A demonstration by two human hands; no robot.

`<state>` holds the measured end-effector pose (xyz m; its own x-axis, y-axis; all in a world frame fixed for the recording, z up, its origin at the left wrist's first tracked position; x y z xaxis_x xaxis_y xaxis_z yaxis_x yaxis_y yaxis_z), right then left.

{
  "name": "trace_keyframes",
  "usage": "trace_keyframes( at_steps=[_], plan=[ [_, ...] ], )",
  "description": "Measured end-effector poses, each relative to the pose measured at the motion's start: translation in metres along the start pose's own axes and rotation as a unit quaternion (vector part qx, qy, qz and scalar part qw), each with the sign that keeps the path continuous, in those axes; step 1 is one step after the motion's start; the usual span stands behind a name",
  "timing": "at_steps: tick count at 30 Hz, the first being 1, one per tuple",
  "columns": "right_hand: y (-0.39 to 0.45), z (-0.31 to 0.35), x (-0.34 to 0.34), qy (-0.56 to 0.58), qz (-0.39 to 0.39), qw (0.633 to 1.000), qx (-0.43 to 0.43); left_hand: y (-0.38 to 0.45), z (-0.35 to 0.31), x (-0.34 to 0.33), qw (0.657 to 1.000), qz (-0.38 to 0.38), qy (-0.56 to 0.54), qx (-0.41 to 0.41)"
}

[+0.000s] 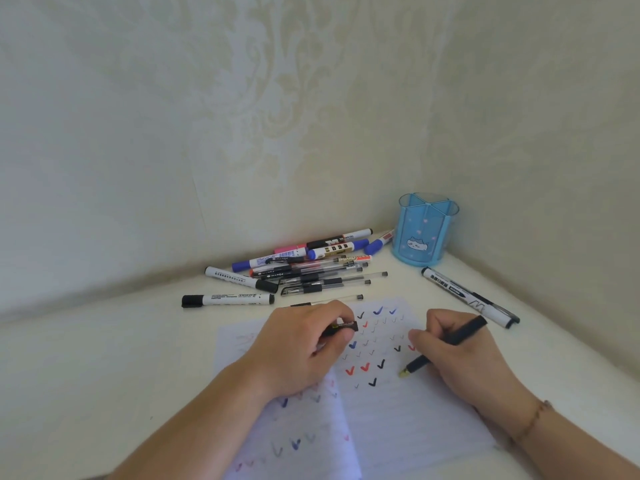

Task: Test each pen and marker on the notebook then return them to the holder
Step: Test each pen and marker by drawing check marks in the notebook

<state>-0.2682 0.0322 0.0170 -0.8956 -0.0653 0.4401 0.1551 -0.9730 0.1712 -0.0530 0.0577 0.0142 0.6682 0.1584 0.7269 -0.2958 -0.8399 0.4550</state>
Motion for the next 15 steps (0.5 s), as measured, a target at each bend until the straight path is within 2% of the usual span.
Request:
trace_keyframes(
  at_steps=[6, 10, 13, 15],
  plan=[
    [0.003, 0.0, 0.0, -0.033, 0.012, 0.999, 0.023, 0.0, 0.001, 0.001, 1.0, -0.011, 0.001, -0.004],
    [0.004, -0.003, 0.0, -0.039, -0.027, 0.999, 0.024, -0.001, 0.0, 0.003, 0.999, -0.039, -0.005, -0.018],
    [0.001, 0.001, 0.002, 0.053, -0.038, 0.998, 0.005, -0.001, -0.001, 0.004, 0.998, -0.06, -0.014, -0.034],
    [-0.003, 0.01, 0.004, 0.141, -0.002, 0.99, 0.011, -0.001, 0.0, 0.004, 0.996, -0.07, -0.029, -0.037]
  ],
)
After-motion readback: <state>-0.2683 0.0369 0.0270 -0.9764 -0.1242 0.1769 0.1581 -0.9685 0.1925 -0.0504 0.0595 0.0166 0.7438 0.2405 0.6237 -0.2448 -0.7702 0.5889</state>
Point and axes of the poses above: each hand's wrist, its own y-axis towards the middle knuckle, its own x-axis out of the back of the hand, z = x × y, the point moved 3 cm from there along y, towards the middle knuckle, and after that the axes turned 9 degrees about -y, right-handed, at the moved point
